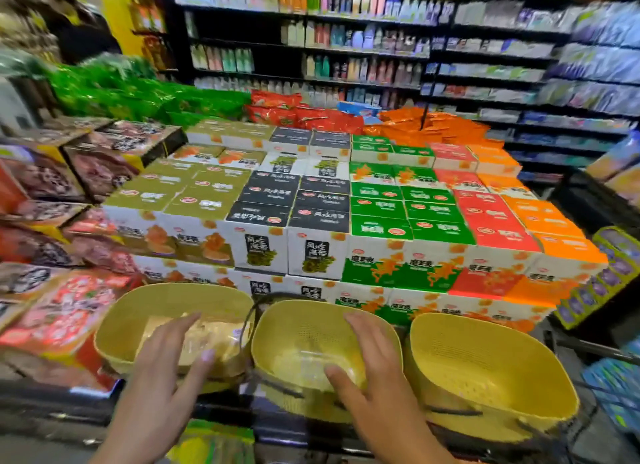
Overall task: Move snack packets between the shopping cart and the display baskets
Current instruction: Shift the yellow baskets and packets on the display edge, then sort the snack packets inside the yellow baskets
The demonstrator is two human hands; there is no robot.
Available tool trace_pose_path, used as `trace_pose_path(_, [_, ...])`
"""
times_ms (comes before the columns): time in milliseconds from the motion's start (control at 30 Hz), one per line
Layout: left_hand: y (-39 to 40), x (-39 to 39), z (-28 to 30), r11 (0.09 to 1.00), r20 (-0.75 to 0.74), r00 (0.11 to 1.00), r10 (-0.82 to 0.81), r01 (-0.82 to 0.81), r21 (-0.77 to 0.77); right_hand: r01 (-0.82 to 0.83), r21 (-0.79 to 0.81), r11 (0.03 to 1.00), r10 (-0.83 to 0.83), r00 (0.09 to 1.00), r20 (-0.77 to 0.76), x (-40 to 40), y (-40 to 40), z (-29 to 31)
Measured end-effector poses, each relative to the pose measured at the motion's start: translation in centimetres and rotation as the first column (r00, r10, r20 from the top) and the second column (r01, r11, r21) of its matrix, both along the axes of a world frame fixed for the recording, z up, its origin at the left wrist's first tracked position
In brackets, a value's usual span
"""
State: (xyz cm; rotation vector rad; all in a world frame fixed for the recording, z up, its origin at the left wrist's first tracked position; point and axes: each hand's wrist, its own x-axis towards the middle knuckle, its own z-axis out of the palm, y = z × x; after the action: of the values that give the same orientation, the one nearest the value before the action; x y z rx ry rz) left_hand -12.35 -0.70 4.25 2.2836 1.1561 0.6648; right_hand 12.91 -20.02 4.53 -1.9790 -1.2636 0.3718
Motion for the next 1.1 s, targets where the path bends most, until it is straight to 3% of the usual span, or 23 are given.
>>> trace_pose_path(233, [11.7, -4.9, -1.5, 0.993, -0.151, 0.982, 0.112, -0.117, -0.029, -0.153, -0.125, 0.98, 0.161, 0.985, 0.055, -5.8, 12.8, -0.7])
trace_pose_path(467, [18.2, -5.5, -4.5, 0.994, -0.254, 0.966, 0.037, -0.063, -0.095, -0.276, -0.28, 0.919, 0.307, 0.949, 0.07, -9.2, 22.9, -3.6])
trace_pose_path(600, [19.5, -5.6, -6.1, 0.987, -0.301, 0.953, -0.016, -0.034, -0.16, -0.309, -0.476, 0.824, 0.371, 0.928, 0.04, -9.7, 28.8, -6.9])
trace_pose_path(700, [19.9, -5.8, -6.9, 0.978, -0.283, 0.959, -0.017, -0.043, -0.205, -0.284, -0.646, 0.709, 0.406, 0.913, 0.044, -9.7, 32.9, -9.6])
trace_pose_path(933, [20.0, -6.4, -7.0, 0.96, -0.257, 0.966, 0.003, -0.075, -0.268, -0.334, -0.715, 0.615, 0.385, 0.918, -0.098, -10.4, 36.5, -14.9])
trace_pose_path(1000, [20.3, -6.9, -6.7, 0.949, -0.181, 0.983, 0.036, -0.09, -0.302, -0.304, -0.725, 0.618, 0.419, 0.908, -0.024, -10.7, 36.9, -16.0])
trace_pose_path(1100, [21.0, -7.3, -6.4, 0.93, -0.091, 0.992, 0.087, -0.114, -0.351, -0.237, -0.664, 0.709, 0.412, 0.904, 0.117, -11.0, 37.1, -17.0])
